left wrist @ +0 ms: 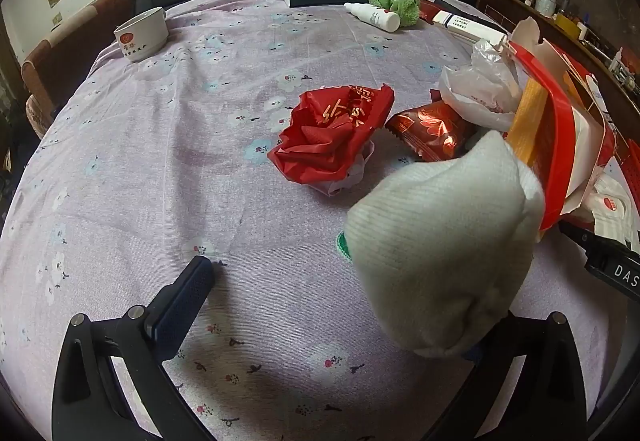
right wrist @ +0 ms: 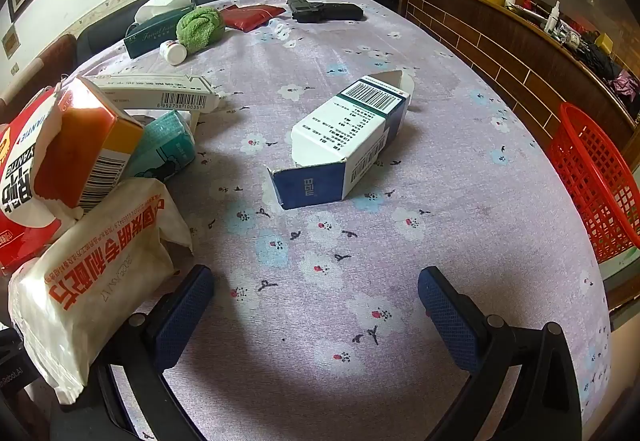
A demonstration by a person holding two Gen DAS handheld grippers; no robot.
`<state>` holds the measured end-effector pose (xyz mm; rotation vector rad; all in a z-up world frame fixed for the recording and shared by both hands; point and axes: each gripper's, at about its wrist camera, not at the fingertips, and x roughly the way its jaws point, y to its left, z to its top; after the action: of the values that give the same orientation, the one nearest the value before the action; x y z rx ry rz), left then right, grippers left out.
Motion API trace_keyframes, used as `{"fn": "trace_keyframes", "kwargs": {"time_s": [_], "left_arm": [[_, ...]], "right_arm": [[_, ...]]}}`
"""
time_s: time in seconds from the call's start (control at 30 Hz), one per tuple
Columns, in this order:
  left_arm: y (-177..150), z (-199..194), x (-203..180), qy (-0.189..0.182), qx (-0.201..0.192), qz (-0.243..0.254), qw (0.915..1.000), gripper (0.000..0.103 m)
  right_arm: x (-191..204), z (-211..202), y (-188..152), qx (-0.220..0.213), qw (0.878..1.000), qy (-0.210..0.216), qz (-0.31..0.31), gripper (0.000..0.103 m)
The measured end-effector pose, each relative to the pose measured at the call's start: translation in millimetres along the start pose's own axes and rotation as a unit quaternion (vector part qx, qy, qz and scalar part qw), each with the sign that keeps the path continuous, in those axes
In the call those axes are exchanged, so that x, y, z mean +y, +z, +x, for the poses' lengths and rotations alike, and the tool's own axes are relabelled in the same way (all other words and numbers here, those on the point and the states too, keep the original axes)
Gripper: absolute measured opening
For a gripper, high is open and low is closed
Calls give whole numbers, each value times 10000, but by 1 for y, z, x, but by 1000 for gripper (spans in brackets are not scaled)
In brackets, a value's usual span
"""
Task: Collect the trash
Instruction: 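Move both tools toward the pile of trash on the table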
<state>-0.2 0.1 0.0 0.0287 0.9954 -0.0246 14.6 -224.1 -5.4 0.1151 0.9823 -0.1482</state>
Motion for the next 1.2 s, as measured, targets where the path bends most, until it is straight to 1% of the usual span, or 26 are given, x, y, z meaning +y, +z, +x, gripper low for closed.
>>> {"fn": "trace_keyframes", "kwargs": {"time_s": [0.27,0.33,0.37,0.43,0.5,0.57,0.63,0.7,0.8,0.87,0.9,0.97,1.03,1.07,1.13,1.2], "left_arm": [[0,-1,1,6,-5,-2,10000,103],[-2,-4,2,70,-35,-34,10000,103],[-4,-10,1,143,-125,-35,9998,103],[-9,-27,-1,335,-499,26,9982,103],[-12,-51,1,570,-933,116,9939,103],[-19,-71,0,713,-1287,141,9890,103],[-27,-89,0,664,-1598,33,9849,103],[-35,-103,1,378,-1875,-114,9815,103],[-44,-119,0,-19,-2157,-286,9760,103],[-48,-127,-3,-75,-2341,-279,9718,103],[-49,-125,-11,-58,-2433,-224,9697,103],[-54,-132,-20,7,-2622,-134,9649,103],[-59,-139,-29,-11,-2743,6,9616,103],[-70,-149,-37,6,-2808,40,9598,103],[-80,-156,-48,81,-2938,205,9556,103],[-87,-160,-55,102,-2977,272,9542,103]], "right_arm": [[0,0,0,4,10000,-7,3,103],[0,0,0,5,10000,-4,-3,103],[0,0,0,5,10000,-5,-4,103],[0,0,0,4,10000,-4,-4,103],[0,0,0,5,10000,-12,23,103],[-1,0,0,9,10000,28,-18,103],[-3,-4,-2,207,9993,228,-228,103],[-8,-16,-8,236,9977,538,-344,102],[-10,-43,-26,-85,9957,741,-558,102],[-15,-61,-34,-283,9939,846,-645,102],[-17,-65,-37,-348,9933,887,-659,102],[-27,-87,-46,-718,9903,1009,-628,102],[-35,-104,-53,-993,9883,991,-601,102],[-37,-111,-56,-1126,9869,1005,-567,101],[-44,-127,-65,-1433,9829,1043,-498,99],[-47,-138,-72,-1675,9810,826,-529,95]]}}
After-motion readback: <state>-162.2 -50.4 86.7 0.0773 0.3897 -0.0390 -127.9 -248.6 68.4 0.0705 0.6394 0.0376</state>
